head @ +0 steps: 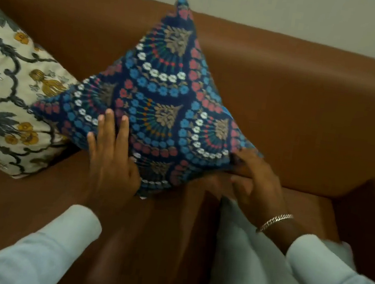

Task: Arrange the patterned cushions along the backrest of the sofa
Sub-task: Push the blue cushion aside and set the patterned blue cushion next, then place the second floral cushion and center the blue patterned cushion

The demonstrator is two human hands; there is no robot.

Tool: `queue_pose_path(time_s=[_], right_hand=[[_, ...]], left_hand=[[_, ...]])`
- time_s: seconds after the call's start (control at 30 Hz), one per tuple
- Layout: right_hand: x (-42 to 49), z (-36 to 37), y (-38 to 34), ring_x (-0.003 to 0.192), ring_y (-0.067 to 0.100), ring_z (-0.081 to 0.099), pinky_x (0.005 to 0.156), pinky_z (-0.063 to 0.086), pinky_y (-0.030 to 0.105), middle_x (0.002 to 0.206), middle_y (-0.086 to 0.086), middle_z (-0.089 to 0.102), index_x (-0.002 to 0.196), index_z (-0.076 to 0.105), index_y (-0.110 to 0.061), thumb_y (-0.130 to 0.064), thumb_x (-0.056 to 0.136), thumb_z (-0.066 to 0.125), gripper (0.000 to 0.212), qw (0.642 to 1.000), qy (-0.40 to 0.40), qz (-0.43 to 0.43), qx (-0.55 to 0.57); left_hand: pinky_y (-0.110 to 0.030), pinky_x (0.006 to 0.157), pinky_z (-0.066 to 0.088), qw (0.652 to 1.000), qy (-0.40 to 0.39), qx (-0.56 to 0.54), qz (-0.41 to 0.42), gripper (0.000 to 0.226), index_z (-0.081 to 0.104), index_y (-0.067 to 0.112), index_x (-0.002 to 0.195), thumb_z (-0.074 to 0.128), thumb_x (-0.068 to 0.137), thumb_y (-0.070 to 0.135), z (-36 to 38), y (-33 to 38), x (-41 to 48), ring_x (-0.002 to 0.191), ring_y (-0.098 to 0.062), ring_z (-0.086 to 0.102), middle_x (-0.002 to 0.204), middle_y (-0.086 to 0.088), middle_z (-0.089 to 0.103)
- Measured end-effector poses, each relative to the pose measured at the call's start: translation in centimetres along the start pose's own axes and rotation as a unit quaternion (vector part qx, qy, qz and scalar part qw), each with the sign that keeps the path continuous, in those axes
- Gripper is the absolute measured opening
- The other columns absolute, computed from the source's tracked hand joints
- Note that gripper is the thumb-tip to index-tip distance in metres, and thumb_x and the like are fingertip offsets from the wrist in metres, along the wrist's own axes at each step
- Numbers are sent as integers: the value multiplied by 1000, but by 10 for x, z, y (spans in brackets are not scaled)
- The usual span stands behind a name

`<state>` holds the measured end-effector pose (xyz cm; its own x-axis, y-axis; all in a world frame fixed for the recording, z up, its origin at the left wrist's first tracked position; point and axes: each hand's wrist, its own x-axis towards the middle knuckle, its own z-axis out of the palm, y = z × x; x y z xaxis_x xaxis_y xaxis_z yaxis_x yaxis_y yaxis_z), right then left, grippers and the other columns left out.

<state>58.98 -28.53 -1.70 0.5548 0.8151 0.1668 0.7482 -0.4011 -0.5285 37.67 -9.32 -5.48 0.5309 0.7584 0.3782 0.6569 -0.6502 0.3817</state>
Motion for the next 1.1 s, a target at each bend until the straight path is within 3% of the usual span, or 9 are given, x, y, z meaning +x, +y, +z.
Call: queue_pose_path(time_s=[0.2,0.33,0.5,0.67,0.8,0.9,1.0,1.07,1.1], right_hand=[[-114,-45,88,128,29,47,105,40,48,142,8,49,132,49,-21,-20,80,64,53,989,-129,38,-56],[-174,-70,141,130,23,47,98,46,46,143,3,49,128,54,-23,-27,87,56,42,981,-161,55,-97],[-215,-85,190,136,23,39,99,45,48,149,4,41,140,41,-26,-15,91,46,51,975,-157,119,-106],[-220,-89,233,145,28,14,104,38,59,161,-7,-1,134,-22,-51,-8,80,54,103,905,-342,170,-190],[-221,-81,248,147,29,3,105,32,61,145,-19,-38,117,-48,-50,-12,89,51,110,884,-361,168,-244],[-228,-75,256,144,28,17,105,38,53,152,-16,-29,128,-37,-49,-12,87,57,109,911,-326,149,-205],[-229,-76,260,136,27,36,108,36,47,160,-4,14,146,7,-38,-18,82,67,90,923,-318,137,-168],[-230,-86,254,113,29,59,100,41,29,130,12,60,137,43,-26,-23,79,73,65,933,-279,141,-176],[-228,-92,247,95,30,67,86,43,20,109,16,71,130,53,-22,-15,76,75,59,945,-240,150,-161]], left_hand=[[-52,118,22,981,-140,-99,93,68,18,6,151,42,88,15,34,100,-104,151,-24,9,162,-10,13],[-37,120,16,948,-244,-155,131,61,26,11,150,40,93,28,48,154,-164,150,-15,14,161,-2,21],[-49,116,25,933,-262,-167,180,47,47,11,140,41,94,18,46,200,-232,147,-28,23,153,-9,36],[-58,110,31,930,-236,-66,273,45,47,16,139,28,99,22,49,194,-302,142,-35,32,151,-15,41],[-64,93,44,926,-200,-14,320,41,54,23,125,34,93,40,60,179,-343,134,-38,42,137,-12,55],[-65,82,50,928,-164,36,333,31,53,27,119,36,95,38,67,177,-337,118,-43,57,130,-13,60],[-53,73,58,932,-159,51,321,27,56,28,111,33,98,23,74,189,-312,96,-38,70,109,-8,74],[-38,77,58,932,-204,-3,300,39,62,30,111,26,100,21,61,201,-288,95,-30,72,105,-2,76],[-36,81,54,931,-208,-16,300,48,68,30,110,23,100,20,49,203,-273,96,-25,73,106,0,75]])
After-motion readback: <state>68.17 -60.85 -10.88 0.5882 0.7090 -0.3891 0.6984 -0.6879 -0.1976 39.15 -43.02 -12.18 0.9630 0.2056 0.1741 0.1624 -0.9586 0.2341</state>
